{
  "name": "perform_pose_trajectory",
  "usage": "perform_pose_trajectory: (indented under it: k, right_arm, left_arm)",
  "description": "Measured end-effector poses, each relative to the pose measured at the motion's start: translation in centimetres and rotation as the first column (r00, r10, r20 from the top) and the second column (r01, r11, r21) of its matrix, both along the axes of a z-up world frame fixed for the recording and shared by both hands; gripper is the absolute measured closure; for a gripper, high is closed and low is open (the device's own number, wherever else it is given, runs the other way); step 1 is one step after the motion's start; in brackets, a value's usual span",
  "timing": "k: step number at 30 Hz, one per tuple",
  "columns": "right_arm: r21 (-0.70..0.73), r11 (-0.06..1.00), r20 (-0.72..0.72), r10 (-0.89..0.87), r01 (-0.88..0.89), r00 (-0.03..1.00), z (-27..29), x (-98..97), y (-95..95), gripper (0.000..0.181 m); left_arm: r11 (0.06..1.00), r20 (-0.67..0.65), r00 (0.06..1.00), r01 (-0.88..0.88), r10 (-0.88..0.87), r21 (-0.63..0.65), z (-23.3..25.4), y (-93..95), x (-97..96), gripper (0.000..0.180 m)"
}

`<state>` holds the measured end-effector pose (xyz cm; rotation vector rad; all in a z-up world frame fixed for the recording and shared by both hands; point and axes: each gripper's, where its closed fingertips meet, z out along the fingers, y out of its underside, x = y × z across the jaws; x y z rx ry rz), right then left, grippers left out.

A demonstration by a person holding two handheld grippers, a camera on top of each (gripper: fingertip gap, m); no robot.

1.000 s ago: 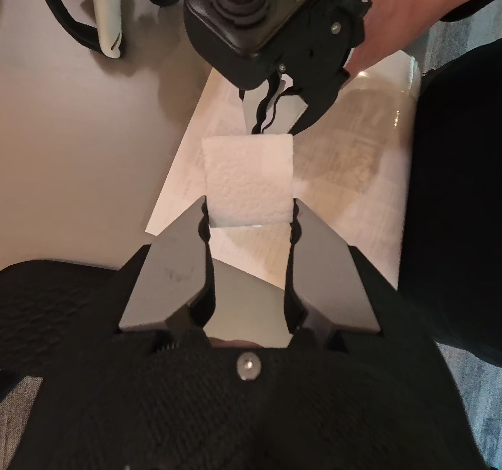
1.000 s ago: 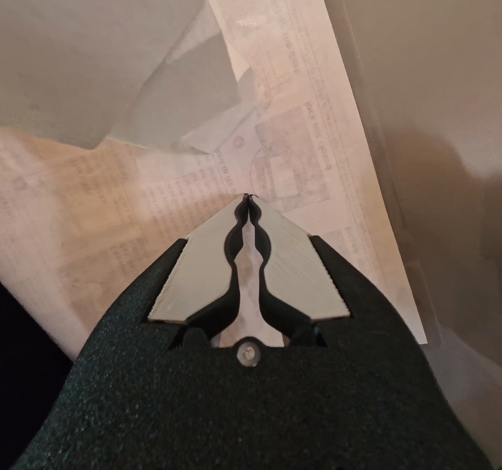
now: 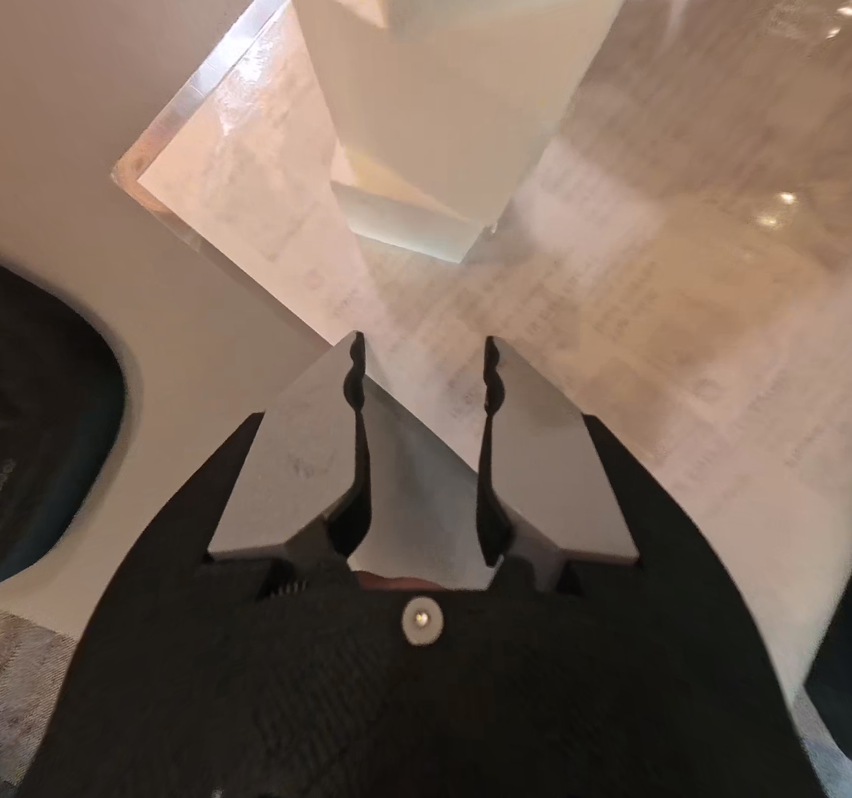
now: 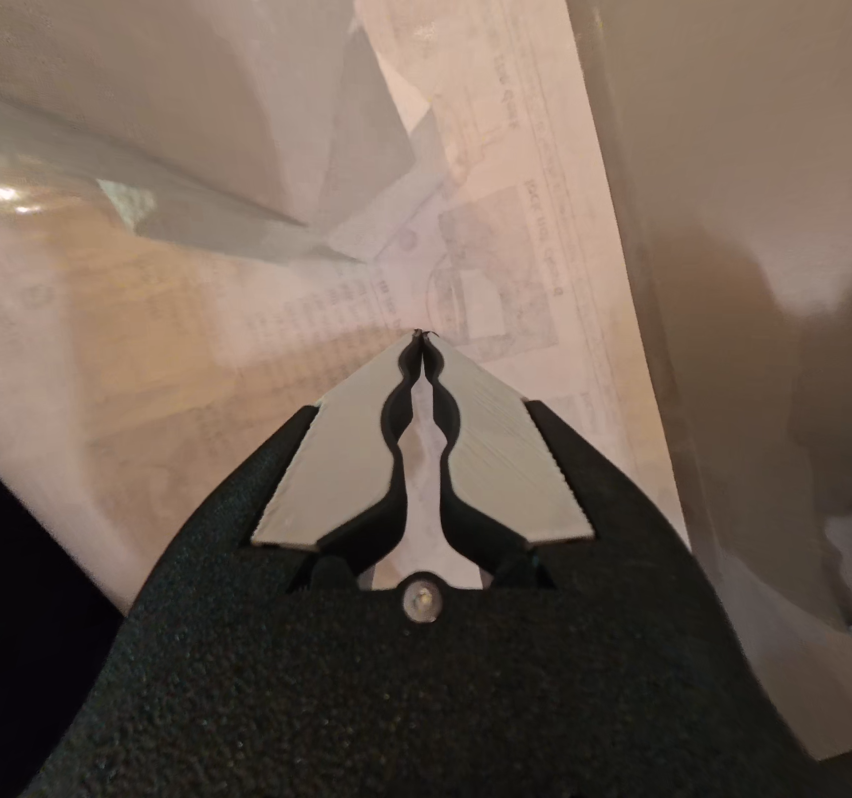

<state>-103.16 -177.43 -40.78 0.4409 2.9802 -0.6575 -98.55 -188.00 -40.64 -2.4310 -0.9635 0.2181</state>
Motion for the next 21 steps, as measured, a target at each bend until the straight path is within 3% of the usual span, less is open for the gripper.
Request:
perform_pose_trajectory:
  k: [8, 10, 16, 21]
  right_arm:
    - [-0.109, 0.994, -0.037, 0.022, -0.026, 0.999, 3.0, 0.3, -0.4, 0.175]
    - [-0.137, 0.990, -0.055, 0.032, -0.039, 0.998, 4.3, 0.1, -0.4, 0.174]
    - [-0.275, 0.954, -0.133, 0.084, -0.118, 0.988, 9.5, -0.5, -1.3, 0.167]
    - [-0.279, 0.944, -0.137, 0.143, -0.176, 0.980, 10.5, 0.0, -2.6, 0.161]
  left_arm:
    - [0.998, -0.065, 0.996, -0.051, 0.053, 0.037, 0.0, -0.3, -0.5, 0.162]
    - [0.997, -0.061, 0.996, -0.064, 0.067, 0.052, -0.1, -0.4, -0.4, 0.180]
    - [0.993, -0.045, 0.994, -0.097, 0.100, 0.066, -0.1, -0.4, -0.4, 0.180]
    - [0.990, -0.011, 0.993, -0.118, 0.119, 0.076, -0.1, -0.4, -0.5, 0.180]
